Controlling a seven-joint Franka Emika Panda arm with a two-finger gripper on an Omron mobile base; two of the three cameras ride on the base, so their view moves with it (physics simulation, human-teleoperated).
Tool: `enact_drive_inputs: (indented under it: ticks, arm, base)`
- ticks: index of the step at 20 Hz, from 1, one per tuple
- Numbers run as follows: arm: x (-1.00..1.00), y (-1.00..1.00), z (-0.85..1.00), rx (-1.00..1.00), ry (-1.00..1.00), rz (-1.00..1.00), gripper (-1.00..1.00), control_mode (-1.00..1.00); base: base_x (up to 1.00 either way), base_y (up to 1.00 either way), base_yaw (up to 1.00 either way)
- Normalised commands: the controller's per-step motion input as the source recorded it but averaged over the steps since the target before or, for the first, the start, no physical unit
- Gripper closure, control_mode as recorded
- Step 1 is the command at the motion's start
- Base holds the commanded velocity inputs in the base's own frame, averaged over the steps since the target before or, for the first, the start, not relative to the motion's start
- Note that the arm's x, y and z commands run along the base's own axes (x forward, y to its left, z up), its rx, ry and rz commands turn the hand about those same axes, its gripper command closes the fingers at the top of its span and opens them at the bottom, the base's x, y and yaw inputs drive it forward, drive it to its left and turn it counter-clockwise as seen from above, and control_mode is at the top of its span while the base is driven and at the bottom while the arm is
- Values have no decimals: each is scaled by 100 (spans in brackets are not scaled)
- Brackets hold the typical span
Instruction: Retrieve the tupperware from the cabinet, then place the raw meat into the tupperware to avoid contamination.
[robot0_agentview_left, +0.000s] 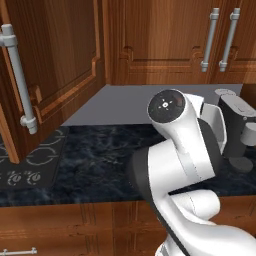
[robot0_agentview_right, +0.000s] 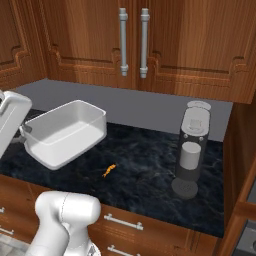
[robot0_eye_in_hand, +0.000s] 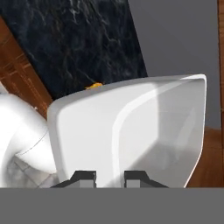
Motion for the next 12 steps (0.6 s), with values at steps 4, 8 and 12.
enact_drive_inputs:
  ticks: [4, 8, 12]
  arm:
    - [33, 14, -37, 0, 0, 1, 100, -100]
    - [35, 4, -24, 0, 0, 0, 100, -100]
    - [31, 0, -14, 1, 0, 0, 100, -100]
  base:
    - [0, 0, 0]
    - [0, 0, 0]
    - [0, 0, 0]
